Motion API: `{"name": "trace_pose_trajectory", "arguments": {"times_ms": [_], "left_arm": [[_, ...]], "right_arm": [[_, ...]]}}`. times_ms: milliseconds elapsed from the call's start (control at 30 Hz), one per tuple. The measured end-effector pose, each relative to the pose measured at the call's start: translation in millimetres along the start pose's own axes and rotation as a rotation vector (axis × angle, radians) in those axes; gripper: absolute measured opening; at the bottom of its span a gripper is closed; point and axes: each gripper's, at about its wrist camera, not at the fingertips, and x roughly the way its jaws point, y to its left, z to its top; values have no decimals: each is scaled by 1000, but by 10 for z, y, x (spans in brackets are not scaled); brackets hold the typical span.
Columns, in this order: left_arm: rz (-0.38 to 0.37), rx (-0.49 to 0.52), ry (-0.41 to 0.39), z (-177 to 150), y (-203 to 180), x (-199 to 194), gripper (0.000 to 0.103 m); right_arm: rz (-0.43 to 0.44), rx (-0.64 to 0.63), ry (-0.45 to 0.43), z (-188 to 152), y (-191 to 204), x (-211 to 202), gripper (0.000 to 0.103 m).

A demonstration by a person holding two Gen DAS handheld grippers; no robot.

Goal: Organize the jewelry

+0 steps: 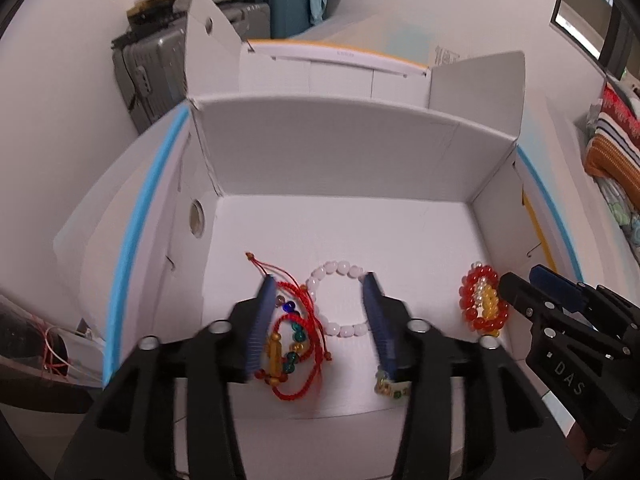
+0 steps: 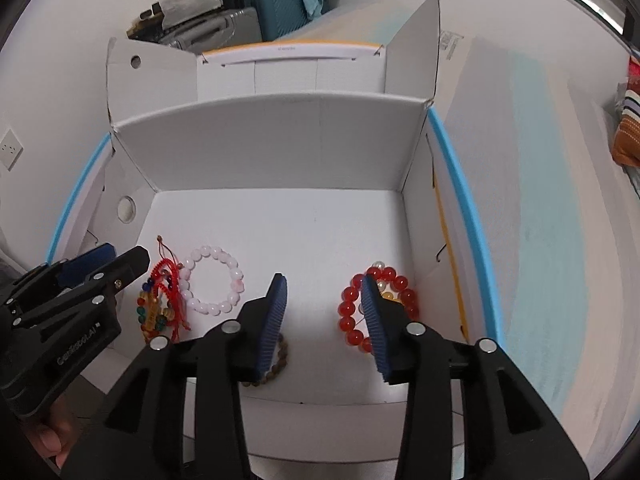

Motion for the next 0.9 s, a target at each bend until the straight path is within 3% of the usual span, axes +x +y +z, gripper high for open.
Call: {"name": "trace_pose_trajectory", "arguments": {"times_ms": [67, 133, 333, 400, 633, 900], "left_arm": [[6, -4, -28, 2, -4, -100, 58], [10, -7, -62, 1, 0, -207, 73], [27, -22, -139, -66, 36, -508, 93], [27, -23, -161, -141, 39, -598, 95], [25, -19, -214, -411, 68, -868, 97], [6, 5, -241, -696, 9, -1048, 97]], "right_arm": [[1, 1, -24, 2, -11, -71, 50], [-14, -5, -56, -5, -12, -156, 55], [-18, 9, -127, -74, -67, -423, 69], [-21, 16, -147, -117, -88, -518, 71], [-44, 57, -249, -344, -129, -883, 93], [-79, 39, -322, -661, -79, -1139, 95]]}}
